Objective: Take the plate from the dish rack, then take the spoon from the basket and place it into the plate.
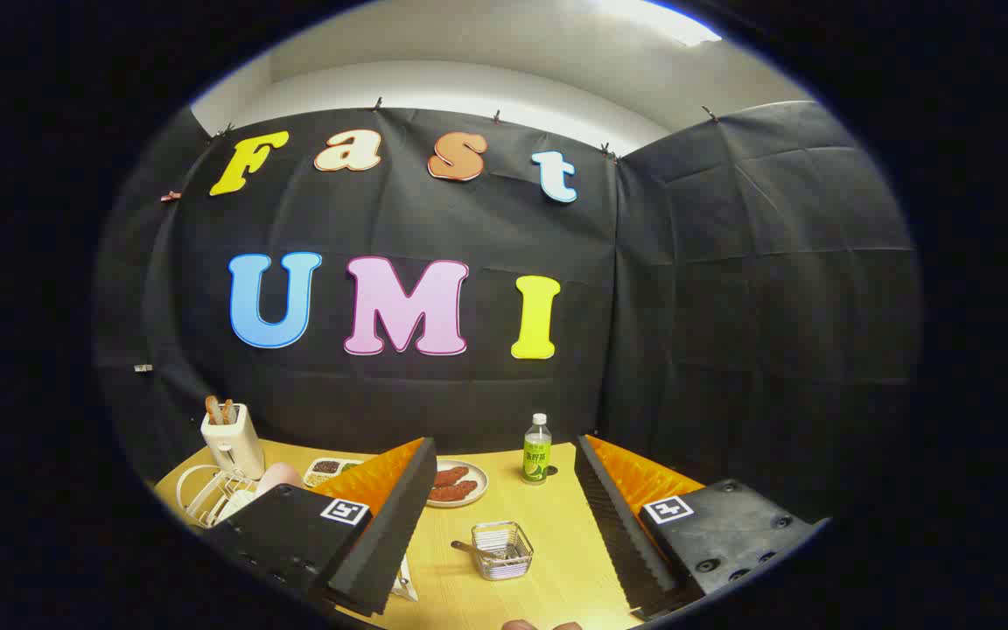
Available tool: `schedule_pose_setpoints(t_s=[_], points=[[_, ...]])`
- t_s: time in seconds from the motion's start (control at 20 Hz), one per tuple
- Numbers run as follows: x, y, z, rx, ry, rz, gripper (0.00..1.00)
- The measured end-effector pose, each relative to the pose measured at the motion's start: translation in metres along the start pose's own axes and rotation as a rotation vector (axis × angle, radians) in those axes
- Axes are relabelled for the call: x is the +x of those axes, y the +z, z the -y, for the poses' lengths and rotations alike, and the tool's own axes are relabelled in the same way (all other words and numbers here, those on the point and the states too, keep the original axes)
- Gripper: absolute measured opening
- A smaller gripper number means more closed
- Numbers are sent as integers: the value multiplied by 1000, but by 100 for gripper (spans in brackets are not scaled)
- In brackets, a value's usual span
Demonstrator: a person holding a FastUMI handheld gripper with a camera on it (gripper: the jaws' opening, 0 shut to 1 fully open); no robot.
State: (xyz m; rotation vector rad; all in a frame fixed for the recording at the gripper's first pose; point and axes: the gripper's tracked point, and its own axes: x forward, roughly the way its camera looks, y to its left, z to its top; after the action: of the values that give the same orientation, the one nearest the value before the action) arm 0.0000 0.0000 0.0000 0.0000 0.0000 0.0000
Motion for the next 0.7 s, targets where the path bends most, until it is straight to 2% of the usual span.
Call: schedule_pose_setpoints(t_s=[0.7], points=[[-6,-7,-37,6,97,-21,98]])
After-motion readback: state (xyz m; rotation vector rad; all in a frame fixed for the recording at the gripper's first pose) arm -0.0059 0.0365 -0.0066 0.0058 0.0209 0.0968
